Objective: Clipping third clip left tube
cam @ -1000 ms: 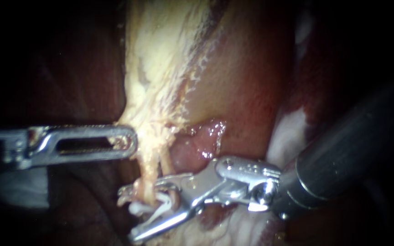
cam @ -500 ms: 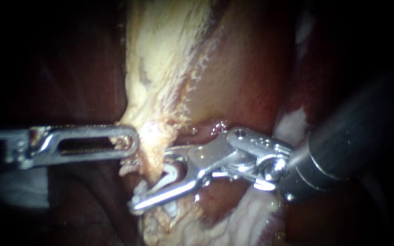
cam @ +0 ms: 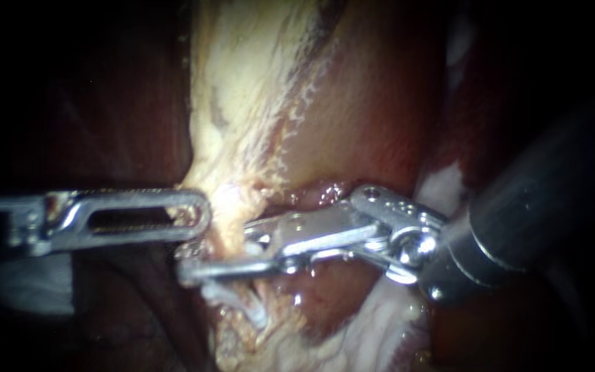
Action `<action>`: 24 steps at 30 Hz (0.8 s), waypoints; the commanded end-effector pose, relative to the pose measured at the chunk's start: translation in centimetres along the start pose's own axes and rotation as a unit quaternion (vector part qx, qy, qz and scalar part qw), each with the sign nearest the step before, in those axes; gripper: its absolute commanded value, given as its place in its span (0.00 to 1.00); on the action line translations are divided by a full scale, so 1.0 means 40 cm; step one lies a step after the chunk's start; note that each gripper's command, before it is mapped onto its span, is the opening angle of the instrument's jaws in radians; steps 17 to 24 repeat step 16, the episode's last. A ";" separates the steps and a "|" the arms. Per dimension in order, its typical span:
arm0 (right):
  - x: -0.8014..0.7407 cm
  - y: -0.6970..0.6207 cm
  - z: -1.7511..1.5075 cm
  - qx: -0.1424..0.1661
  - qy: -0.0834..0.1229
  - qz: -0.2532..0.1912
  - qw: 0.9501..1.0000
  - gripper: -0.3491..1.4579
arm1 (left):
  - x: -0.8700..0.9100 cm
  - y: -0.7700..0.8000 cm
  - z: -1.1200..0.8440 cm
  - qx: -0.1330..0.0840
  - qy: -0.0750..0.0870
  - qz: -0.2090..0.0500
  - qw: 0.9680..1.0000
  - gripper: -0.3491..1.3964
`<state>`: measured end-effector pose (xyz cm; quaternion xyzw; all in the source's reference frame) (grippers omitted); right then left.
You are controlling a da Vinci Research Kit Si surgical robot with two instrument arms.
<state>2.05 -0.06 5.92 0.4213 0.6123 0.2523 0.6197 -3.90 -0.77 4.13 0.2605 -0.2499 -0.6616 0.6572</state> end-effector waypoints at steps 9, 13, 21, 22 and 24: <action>-0.0013 0.0027 -0.0019 -0.010 -0.006 0.007 1.000 0.00 | -0.0004 0.0002 -0.0002 0.000 0.001 0.000 1.000 0.00; -0.0012 0.0024 -0.0018 -0.008 -0.006 0.007 1.000 0.00 | -0.0006 0.0004 0.0000 0.000 0.001 0.000 1.000 0.00; -0.0012 0.0024 -0.0018 -0.007 -0.006 0.013 1.000 0.00 | -0.0007 0.0005 0.0000 0.000 0.001 0.000 1.000 0.00; -0.0012 0.0024 -0.0018 -0.007 -0.006 0.013 1.000 0.00 | -0.0007 0.0005 0.0000 0.000 0.001 0.000 1.000 0.00; -0.0012 0.0024 -0.0018 -0.007 -0.006 0.013 1.000 0.00 | -0.0007 0.0005 0.0000 0.000 0.001 0.000 1.000 0.00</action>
